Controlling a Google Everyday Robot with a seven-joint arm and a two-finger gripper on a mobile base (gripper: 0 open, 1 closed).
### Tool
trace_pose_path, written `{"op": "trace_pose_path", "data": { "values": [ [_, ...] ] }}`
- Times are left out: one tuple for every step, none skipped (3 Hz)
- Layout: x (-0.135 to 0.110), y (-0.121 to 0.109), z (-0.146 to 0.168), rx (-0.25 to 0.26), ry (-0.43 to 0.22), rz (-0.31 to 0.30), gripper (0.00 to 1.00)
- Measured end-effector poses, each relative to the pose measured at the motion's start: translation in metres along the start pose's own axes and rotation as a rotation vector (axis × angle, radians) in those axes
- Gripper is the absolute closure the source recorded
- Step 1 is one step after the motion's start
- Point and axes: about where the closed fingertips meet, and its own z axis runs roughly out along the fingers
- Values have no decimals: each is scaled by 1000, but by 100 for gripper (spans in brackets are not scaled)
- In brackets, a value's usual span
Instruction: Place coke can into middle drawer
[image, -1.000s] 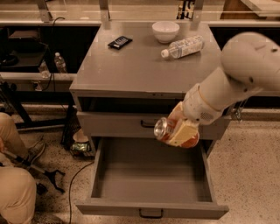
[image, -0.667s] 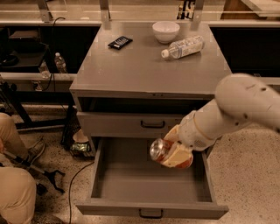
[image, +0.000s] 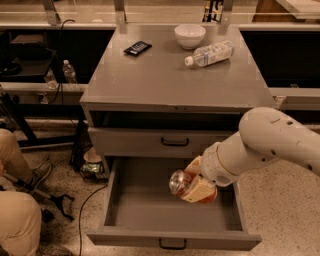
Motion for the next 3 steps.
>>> {"op": "trace_pose_path", "data": {
  "values": [
    [9, -2, 14, 5, -4, 36, 100],
    [40, -8, 56, 3, 30, 115, 100],
    [75, -33, 110, 57, 64, 259, 100]
  ]
}}
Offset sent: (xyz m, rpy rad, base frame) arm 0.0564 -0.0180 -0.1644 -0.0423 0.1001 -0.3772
